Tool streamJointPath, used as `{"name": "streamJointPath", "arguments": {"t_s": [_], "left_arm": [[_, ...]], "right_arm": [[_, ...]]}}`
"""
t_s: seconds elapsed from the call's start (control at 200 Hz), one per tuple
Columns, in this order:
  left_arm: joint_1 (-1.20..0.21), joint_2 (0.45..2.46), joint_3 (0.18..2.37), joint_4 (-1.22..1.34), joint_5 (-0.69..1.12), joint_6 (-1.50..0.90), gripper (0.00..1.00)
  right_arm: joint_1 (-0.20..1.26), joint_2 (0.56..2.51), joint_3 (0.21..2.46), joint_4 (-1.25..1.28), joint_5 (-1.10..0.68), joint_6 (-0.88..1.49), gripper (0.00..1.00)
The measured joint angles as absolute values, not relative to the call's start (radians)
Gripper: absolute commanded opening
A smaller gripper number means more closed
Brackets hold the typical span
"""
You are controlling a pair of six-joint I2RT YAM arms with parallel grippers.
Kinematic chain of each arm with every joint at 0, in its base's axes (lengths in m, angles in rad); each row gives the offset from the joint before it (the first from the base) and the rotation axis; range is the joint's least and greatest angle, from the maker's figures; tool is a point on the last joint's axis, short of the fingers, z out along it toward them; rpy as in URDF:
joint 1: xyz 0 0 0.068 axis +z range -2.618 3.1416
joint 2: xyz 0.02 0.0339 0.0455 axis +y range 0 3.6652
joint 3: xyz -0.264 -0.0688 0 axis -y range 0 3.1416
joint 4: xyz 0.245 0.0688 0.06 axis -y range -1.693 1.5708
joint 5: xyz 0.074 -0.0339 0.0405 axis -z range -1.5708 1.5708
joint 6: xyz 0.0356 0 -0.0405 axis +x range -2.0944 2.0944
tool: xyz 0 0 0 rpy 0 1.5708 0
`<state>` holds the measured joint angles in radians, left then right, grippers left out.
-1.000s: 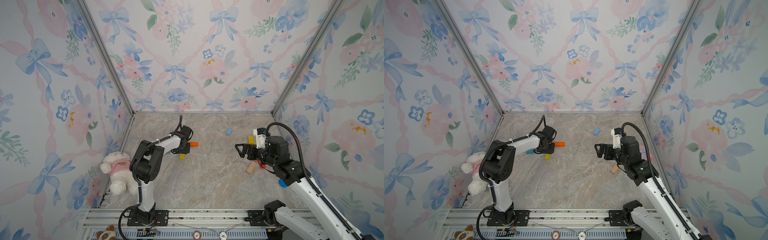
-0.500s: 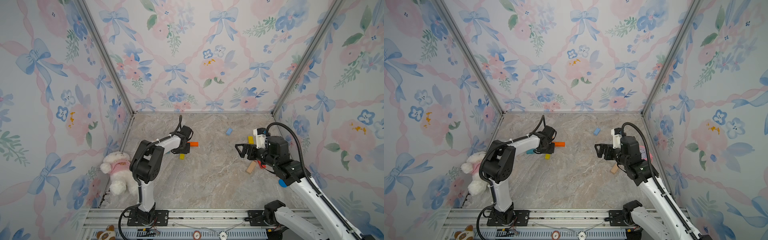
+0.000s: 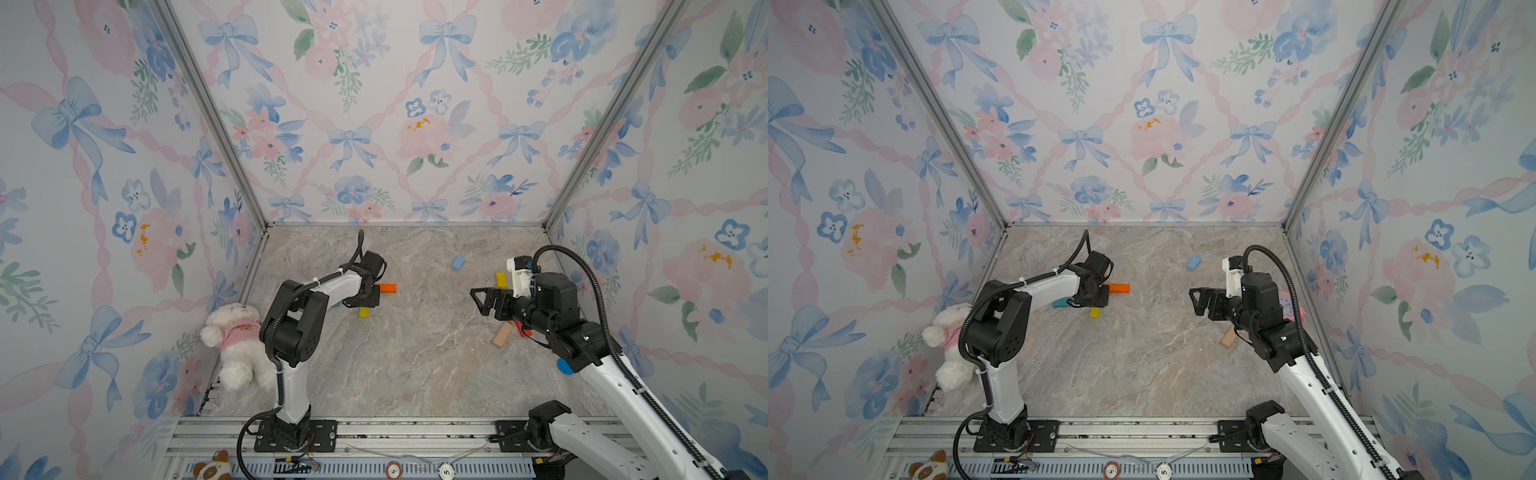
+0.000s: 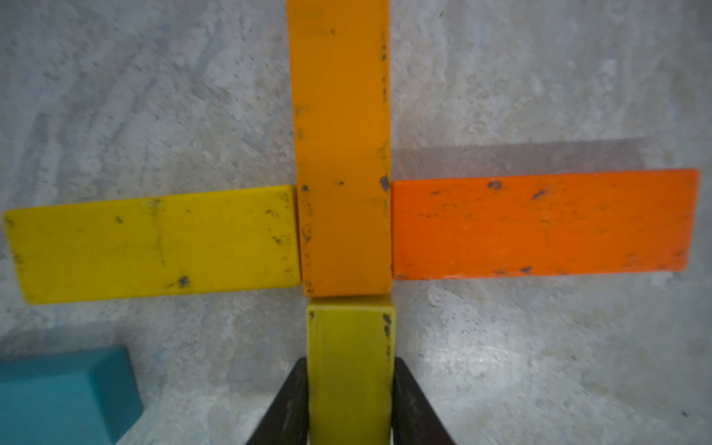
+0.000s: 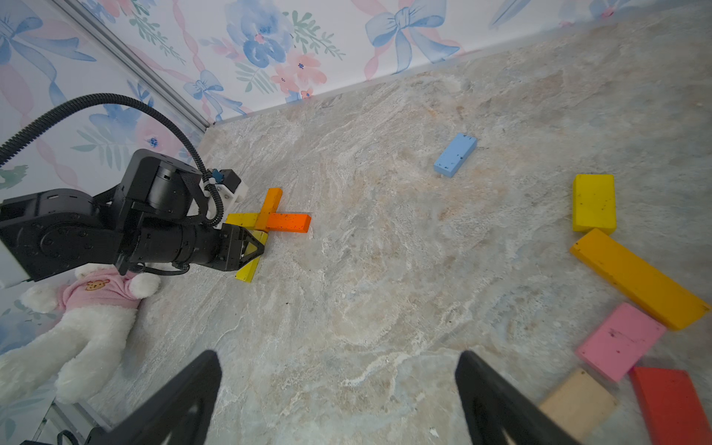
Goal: Assemble the letter t with building blocks
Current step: Assemble the building block at the center of the board.
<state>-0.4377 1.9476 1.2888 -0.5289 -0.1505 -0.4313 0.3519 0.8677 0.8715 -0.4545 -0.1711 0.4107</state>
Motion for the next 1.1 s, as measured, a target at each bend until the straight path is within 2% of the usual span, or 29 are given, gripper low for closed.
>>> {"name": "streamJointPath", "arguments": {"t_s": [0.66,0.82,0.88,1.1], "left_arm": [[-0.443,1.922,1.288,-0.530,-0.157,-0.457,0.59],[-0.446,1.810,1.272,-0.530,-0.157,-0.466,0.65],[-0.446,1.756,1.266,-0.532,-0.157,-0.469,0.73],[-0.445,1.528,1.267,-0.556,-0.150,-0.479,0.78]], "right_arm": [[0.352,0.857,0.861,-0.455,-0.171,0.411,0.97],[0.352,0.856,0.860,-0.455,-0.171,0.411,0.97],[0.352,0.854,0.860,-0.456,-0.171,0.411,0.97],[0.352,0.842,0.874,-0.506,-0.162,0.406,0.97]]}}
